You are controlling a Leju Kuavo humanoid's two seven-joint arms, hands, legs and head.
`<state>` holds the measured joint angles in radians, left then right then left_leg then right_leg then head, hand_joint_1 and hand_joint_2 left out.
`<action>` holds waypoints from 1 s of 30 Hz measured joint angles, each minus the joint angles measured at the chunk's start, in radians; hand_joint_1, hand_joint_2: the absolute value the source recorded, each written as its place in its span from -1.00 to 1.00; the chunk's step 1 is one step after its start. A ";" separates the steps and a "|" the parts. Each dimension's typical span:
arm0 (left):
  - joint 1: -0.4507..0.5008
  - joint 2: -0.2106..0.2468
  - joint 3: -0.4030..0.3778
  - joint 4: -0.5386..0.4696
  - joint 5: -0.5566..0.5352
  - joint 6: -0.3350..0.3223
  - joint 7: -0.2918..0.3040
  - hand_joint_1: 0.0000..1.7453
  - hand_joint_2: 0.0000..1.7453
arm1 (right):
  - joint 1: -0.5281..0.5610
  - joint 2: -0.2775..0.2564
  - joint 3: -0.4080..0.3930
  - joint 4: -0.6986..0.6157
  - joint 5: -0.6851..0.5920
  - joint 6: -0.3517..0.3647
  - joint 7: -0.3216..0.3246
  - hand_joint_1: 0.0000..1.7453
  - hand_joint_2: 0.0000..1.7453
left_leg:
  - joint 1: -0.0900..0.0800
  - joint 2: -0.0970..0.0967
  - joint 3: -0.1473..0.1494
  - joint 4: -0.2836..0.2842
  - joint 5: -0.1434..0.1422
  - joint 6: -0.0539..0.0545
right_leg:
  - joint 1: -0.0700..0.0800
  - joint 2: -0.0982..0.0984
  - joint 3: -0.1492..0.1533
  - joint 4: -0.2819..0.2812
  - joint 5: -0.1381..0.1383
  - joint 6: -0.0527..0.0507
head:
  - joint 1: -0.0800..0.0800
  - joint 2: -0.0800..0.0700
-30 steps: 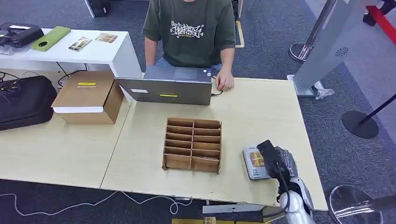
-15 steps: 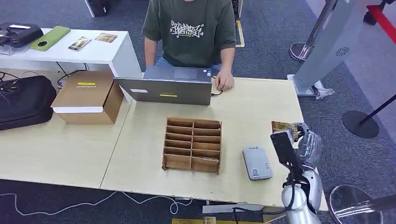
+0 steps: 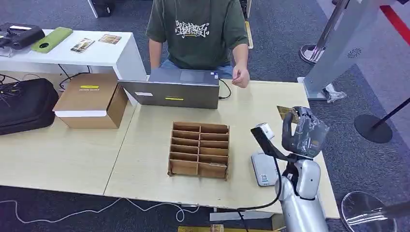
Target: Pass the card to the sensor for recognition and then transmit it.
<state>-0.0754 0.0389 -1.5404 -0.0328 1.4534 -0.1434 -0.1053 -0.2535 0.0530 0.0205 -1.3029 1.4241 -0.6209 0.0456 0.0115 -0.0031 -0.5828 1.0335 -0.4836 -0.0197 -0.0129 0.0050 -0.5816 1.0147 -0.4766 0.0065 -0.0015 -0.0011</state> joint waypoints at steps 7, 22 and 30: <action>-0.003 0.002 0.000 0.000 -0.033 0.000 0.000 -1.00 -1.00 | -0.195 -0.023 0.127 0.206 0.148 -0.055 0.269 1.00 1.00 | 0.000 -0.001 -0.001 0.000 0.001 0.000 | 0.000 0.000 0.000 0.001 0.001 0.000 | 0.000 0.000; -0.022 0.021 0.000 -0.027 -0.121 0.006 0.031 -1.00 -1.00 | -0.589 -0.049 0.399 0.677 0.149 -0.055 0.396 1.00 1.00 | 0.000 -0.003 -0.002 0.000 0.003 -0.001 | 0.000 -0.002 -0.001 0.001 0.001 0.000 | 0.000 0.000; -0.022 0.023 0.000 -0.034 -0.122 0.008 0.032 -1.00 -1.00 | -0.648 -0.023 0.400 0.781 0.148 -0.056 0.389 1.00 1.00 | 0.000 -0.004 -0.002 0.000 0.003 -0.001 | 0.000 -0.003 -0.001 0.001 0.001 0.000 | 0.000 0.000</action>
<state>-0.0972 0.0618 -1.5404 -0.0668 1.3317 -0.1358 -0.0729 -0.9018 0.0298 0.4204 -0.5218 1.5724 -0.6767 0.4349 0.0114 -0.0069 -0.5849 1.0340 -0.4810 -0.0203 -0.0129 0.0020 -0.5831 1.0156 -0.4753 0.0062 -0.0015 -0.0011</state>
